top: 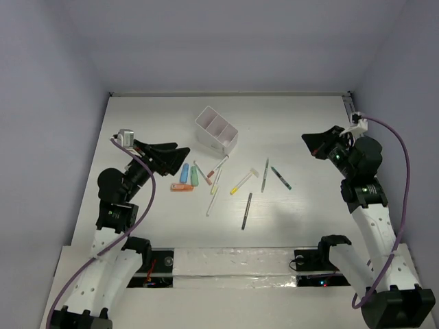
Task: Sort the stationery into containers
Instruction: Pick up the pen from the center of the board.
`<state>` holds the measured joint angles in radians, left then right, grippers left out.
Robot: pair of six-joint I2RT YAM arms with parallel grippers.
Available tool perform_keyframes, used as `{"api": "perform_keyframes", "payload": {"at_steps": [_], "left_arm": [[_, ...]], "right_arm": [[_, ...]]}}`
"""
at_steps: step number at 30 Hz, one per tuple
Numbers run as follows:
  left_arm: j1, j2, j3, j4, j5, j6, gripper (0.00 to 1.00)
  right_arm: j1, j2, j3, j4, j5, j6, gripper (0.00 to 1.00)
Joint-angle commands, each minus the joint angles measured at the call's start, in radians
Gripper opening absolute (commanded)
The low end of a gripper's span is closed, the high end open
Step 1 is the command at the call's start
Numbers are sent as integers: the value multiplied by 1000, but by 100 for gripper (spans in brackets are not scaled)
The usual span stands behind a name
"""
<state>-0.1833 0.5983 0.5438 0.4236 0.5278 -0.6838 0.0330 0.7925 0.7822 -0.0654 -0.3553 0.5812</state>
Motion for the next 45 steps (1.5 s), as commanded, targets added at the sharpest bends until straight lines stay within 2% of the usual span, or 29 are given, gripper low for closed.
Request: {"api": "perform_keyframes", "payload": {"at_steps": [1,3,6,9,10,12,13,14,15,16,17,18,21,23,27,32,33,37,45], "left_arm": [[-2,-3,-7,76,32,-11,75],[-2,-17,-13,75,28,-11,74],[-2,-43,-27,79,26,-11,62],[-2,-60,-62,151,46,-48,41],[-2,-58,-62,149,47,-49,30],[-2,-48,-44,118,49,-36,15],[-2,-43,-36,81,49,-30,5],[-2,-37,-21,60,46,-26,0],[-2,-25,-10,32,44,-8,0],[-2,-22,10,-21,41,3,0],[-2,-15,18,-48,37,15,0],[-2,-14,25,-93,35,41,0],[-12,-29,62,-172,-11,96,0],[-21,-37,99,-262,-40,162,0],[-41,-55,131,-335,-75,233,4],[-60,-75,134,-350,-68,262,17],[-61,-81,134,-356,-75,276,17],[-79,-95,137,-387,-100,291,19],[-99,-109,140,-393,-106,293,20]], "right_arm": [[-5,4,25,-36,7,-24,0],[-5,-10,9,-43,6,-23,0],[-5,-39,-23,-76,22,-41,0],[-5,-19,-37,-158,67,-58,0],[-5,-15,-52,-166,67,-55,0],[-5,13,-92,-184,73,-58,5],[-5,26,-98,-212,82,-64,12],[-5,40,-104,-221,91,-84,20],[-5,59,-107,-232,107,-96,27],[-5,95,-109,-244,119,-104,44],[-5,112,-110,-246,133,-115,53],[-5,132,-110,-243,136,-115,57],[27,189,-126,-202,182,-103,64],[53,249,-110,-205,225,-121,73],[116,379,-58,-223,279,-153,74],[229,545,6,-247,349,-175,70],[240,572,35,-258,405,-181,70],[258,689,101,-327,467,-210,65],[289,764,153,-395,533,-207,61]]}}
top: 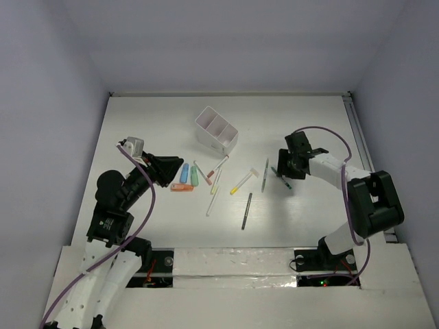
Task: Sort the stationery into containers
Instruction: Pick up the pen from the center of the board.
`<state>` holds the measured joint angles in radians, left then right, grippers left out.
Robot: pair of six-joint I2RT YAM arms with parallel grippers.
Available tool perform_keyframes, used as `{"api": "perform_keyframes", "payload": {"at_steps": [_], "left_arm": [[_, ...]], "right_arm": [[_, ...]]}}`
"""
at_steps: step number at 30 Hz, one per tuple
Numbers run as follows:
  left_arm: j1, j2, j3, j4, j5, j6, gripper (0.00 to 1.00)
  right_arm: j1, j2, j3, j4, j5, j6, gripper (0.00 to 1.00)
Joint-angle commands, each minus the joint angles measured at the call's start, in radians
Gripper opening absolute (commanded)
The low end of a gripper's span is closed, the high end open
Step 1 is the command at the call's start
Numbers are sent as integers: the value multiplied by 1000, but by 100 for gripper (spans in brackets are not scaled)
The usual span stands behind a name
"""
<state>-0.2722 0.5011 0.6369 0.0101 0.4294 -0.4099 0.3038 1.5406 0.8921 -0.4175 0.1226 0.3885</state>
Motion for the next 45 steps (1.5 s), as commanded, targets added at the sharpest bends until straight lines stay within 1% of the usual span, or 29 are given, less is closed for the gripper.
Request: {"api": "perform_keyframes", "payload": {"at_steps": [1,3,6,7,8,9,11,13,14,15,21,23,25,30,31,33,34,36,37,38,39,40,42,43,45], "left_arm": [[-10,-12,47,21,-6,19,20],[-10,-13,47,22,-6,20,20],[-10,-16,47,21,-12,19,20],[-10,-21,47,18,-15,20,20],[-10,-21,44,18,-18,17,20],[-10,-24,44,16,-20,17,20],[-10,-24,43,17,-21,16,21],[-10,-19,41,22,-17,10,21],[-10,-21,41,24,-15,10,21],[-10,-19,40,24,-14,8,21],[-10,-18,35,30,-18,0,22],[-10,-19,32,31,-17,-4,23],[-10,-18,30,36,-17,-7,26],[-10,-3,14,57,6,-35,33],[-10,5,10,74,14,-43,33],[-10,26,-2,93,45,-62,34],[-10,34,-5,112,52,-85,34],[-10,51,-14,126,68,-110,33],[-10,66,-17,142,71,-139,30],[-10,82,-29,160,80,-150,28],[-10,82,-35,160,88,-164,26],[-19,92,-43,181,95,-188,23],[-36,99,-65,208,120,-210,18],[-47,100,-71,235,121,-220,16],[-99,103,-95,270,115,-254,14]], "right_arm": [[18,29,47,-43,48,-14,60],[18,45,53,-44,20,-17,59],[18,87,79,-58,-11,-28,54],[18,96,83,-69,-12,-30,50],[18,102,90,-70,-14,-30,48],[18,108,90,-72,-17,-31,42],[18,111,87,-67,-37,-33,37],[18,118,85,-66,-73,-36,35],[18,118,82,-64,-83,-37,31],[18,118,80,-61,-87,-37,24],[18,102,64,-61,-83,-37,14],[18,98,56,-56,-78,-37,7],[18,92,50,-55,-72,-36,0],[29,-9,30,-23,-32,-31,0],[41,-76,16,-9,-37,-31,0],[64,-153,-5,58,-88,-31,0],[64,-233,-28,124,-115,-31,0],[77,-310,-59,207,-217,2,0],[77,-347,-80,262,-316,25,0],[77,-408,-120,380,-395,91,0],[77,-430,-136,443,-396,127,0],[86,-442,-148,545,-467,156,0],[95,-453,-168,632,-529,229,0],[106,-448,-173,719,-607,248,0],[126,-424,-182,784,-662,292,0]]}}
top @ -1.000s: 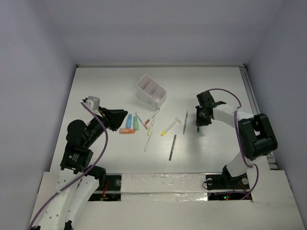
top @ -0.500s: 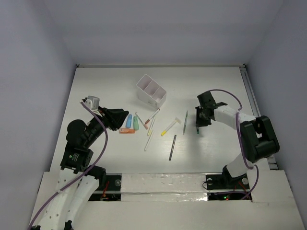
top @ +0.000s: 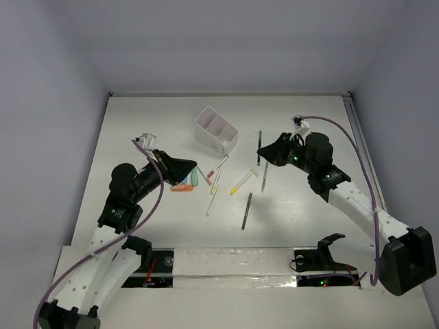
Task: Sort the stationery into containers
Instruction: Pick up the pen from the center of the board.
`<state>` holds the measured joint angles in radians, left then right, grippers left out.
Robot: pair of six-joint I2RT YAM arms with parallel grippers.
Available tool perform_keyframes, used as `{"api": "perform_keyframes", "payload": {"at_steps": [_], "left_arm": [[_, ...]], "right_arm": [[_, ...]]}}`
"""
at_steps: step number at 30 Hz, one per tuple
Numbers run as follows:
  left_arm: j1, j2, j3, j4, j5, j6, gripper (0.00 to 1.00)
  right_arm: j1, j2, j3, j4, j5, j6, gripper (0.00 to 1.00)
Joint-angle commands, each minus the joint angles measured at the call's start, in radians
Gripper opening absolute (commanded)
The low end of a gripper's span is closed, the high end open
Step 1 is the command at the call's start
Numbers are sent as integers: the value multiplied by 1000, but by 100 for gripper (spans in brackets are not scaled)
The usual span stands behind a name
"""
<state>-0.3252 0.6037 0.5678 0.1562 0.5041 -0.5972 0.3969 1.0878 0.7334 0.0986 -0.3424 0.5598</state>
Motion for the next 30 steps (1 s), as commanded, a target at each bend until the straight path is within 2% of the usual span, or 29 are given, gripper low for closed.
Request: {"api": "perform_keyframes", "payload": {"at_steps": [1,3,6,7,9,13,19,30], "left_arm": [[-69,10,-34,156,34,-78,14],[-147,24,-49,181,-1,-95,15],[-240,59,-60,229,-71,-99,31],[-256,80,-65,256,-85,-99,41],[-267,102,-68,272,-114,-98,47],[-279,169,-88,347,-127,-110,47],[-279,222,-106,379,-176,-138,43],[-288,280,-151,517,-164,-193,42]], "right_arm": [[43,40,-25,292,-229,132,0],[72,61,-32,361,-260,166,0],[109,102,-42,418,-297,201,0],[118,115,-51,427,-311,209,0],[144,126,-58,457,-326,216,0],[178,158,-61,463,-362,216,0],[201,184,-83,541,-382,247,0],[241,262,-91,641,-394,285,0]]}}
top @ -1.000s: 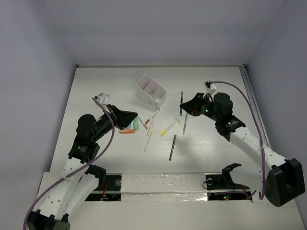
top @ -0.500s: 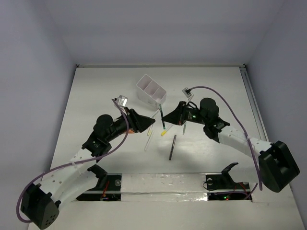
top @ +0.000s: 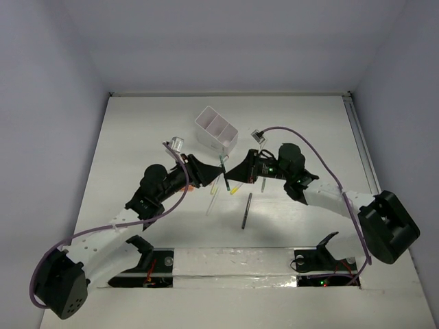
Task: Sort the stationery into containers
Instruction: Pick up the pen from the center of the board.
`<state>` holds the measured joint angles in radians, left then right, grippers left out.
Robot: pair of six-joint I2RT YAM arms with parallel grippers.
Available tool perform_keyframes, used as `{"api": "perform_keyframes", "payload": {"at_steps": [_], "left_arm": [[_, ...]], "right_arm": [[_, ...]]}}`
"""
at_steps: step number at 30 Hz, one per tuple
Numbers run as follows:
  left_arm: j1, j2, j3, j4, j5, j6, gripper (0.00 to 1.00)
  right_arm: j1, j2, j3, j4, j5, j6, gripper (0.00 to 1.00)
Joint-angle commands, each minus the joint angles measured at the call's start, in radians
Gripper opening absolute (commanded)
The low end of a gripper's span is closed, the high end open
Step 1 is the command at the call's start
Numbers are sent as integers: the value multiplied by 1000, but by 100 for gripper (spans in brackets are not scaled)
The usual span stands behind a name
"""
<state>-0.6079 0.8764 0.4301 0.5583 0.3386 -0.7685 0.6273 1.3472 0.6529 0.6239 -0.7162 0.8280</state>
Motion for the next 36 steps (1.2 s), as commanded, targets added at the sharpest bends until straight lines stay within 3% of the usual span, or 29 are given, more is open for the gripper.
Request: {"api": "perform_keyframes", "payload": {"at_steps": [1,22,33,36], "left_arm": [[-15,19,-13,120,2,-22,41],[-44,98,-53,230,-27,-63,30],[-53,75,-35,198,-53,-25,0],[-53,55,4,111,-69,21,0]], "right_arm": [[11,6,-13,125,-20,23,0],[38,70,-56,315,-45,115,0],[48,109,-72,413,-54,168,0],[48,89,-78,363,-48,145,26]]}}
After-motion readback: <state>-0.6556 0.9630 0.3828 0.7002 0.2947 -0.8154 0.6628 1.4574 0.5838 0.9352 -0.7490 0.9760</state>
